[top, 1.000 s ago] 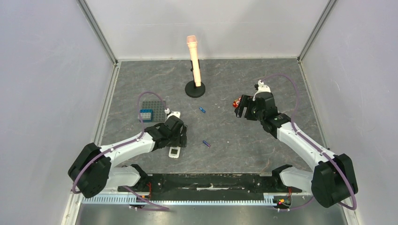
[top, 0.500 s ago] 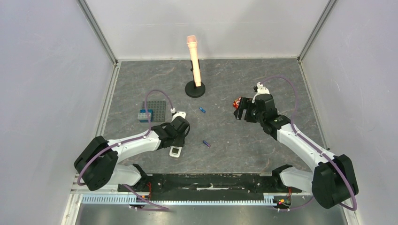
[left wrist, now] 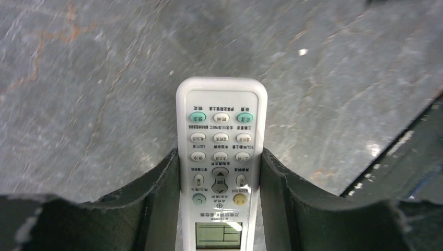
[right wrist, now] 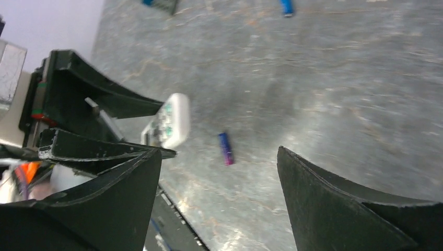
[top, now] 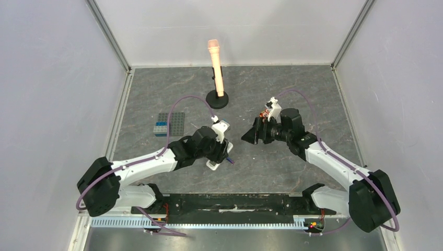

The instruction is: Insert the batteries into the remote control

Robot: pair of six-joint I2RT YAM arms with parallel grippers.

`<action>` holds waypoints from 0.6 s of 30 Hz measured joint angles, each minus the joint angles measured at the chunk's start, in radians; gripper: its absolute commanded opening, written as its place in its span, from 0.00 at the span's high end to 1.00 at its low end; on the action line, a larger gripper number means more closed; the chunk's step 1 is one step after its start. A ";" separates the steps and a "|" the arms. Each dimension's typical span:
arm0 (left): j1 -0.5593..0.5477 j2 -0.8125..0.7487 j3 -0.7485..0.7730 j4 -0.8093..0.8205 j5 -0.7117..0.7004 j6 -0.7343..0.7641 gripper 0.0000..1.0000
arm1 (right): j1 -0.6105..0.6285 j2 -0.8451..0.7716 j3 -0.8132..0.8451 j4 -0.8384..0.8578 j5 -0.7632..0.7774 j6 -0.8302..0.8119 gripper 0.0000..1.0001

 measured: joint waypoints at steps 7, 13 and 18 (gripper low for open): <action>-0.005 -0.025 0.015 0.085 0.116 0.069 0.98 | 0.084 0.034 0.002 0.073 -0.085 0.028 0.16; -0.014 -0.012 0.028 0.140 0.151 0.092 0.98 | 0.122 0.136 0.036 0.071 -0.088 0.059 0.23; -0.021 -0.006 0.033 0.151 0.161 0.127 0.98 | 0.132 0.189 0.053 0.081 -0.114 0.124 0.39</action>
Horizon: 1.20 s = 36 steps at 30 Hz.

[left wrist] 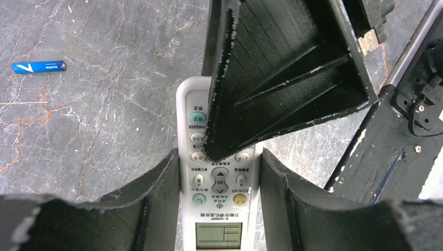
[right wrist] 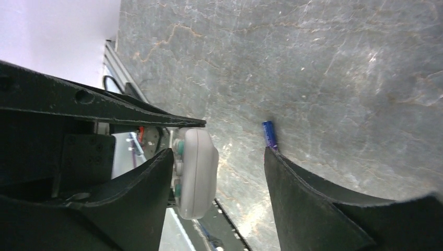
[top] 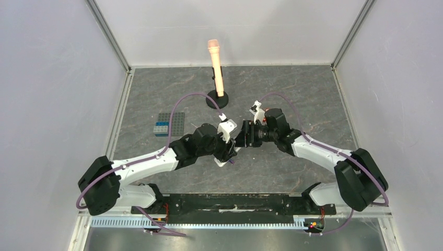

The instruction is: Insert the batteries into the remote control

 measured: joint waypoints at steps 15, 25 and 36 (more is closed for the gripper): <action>-0.011 -0.073 0.006 -0.012 -0.093 0.086 0.24 | 0.006 0.026 0.046 0.033 -0.068 0.226 0.99; -0.011 -0.244 -0.002 -0.003 -0.182 0.356 0.24 | 0.008 0.043 0.082 0.072 -0.036 0.529 1.00; -0.025 -0.294 -0.092 0.013 -0.156 0.592 0.24 | 0.008 0.055 0.084 0.057 0.072 0.808 1.00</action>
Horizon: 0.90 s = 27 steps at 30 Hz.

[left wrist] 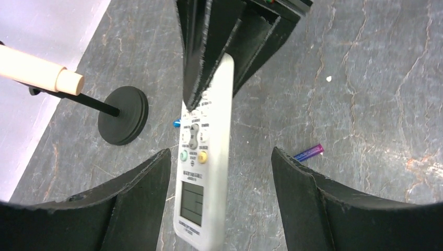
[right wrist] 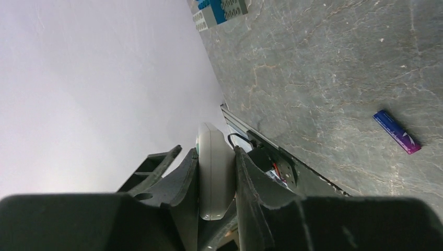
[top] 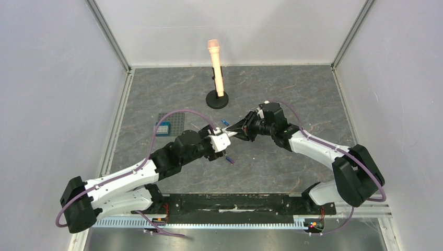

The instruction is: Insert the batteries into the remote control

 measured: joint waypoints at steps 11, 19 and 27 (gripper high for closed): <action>-0.042 0.092 -0.002 0.019 -0.149 0.090 0.36 | 0.000 0.000 0.034 -0.077 0.030 0.064 0.93; -0.101 0.151 -0.018 0.128 -0.297 0.204 0.53 | 0.000 -0.002 0.038 -0.106 0.025 0.094 0.88; -0.129 0.180 -0.033 0.187 -0.359 0.249 0.93 | -0.002 -0.004 0.038 -0.105 0.028 0.124 0.63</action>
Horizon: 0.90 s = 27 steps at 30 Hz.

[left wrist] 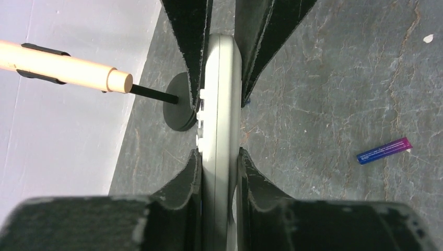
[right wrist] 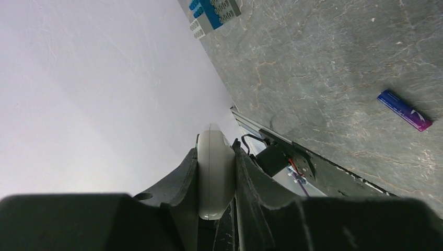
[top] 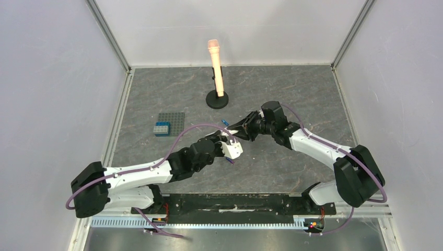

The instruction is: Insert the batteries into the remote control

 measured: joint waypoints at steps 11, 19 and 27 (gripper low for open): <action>-0.002 -0.039 0.005 -0.063 0.004 -0.224 0.98 | -0.014 -0.065 -0.045 0.051 -0.032 -0.104 0.02; 0.005 -0.060 0.097 -0.255 0.203 -0.626 0.98 | -0.115 -0.158 -0.234 0.354 -0.182 -0.330 0.02; 0.168 -0.171 0.096 -0.308 0.621 -0.907 0.98 | -0.163 -0.235 -0.193 0.560 -0.468 -0.648 0.02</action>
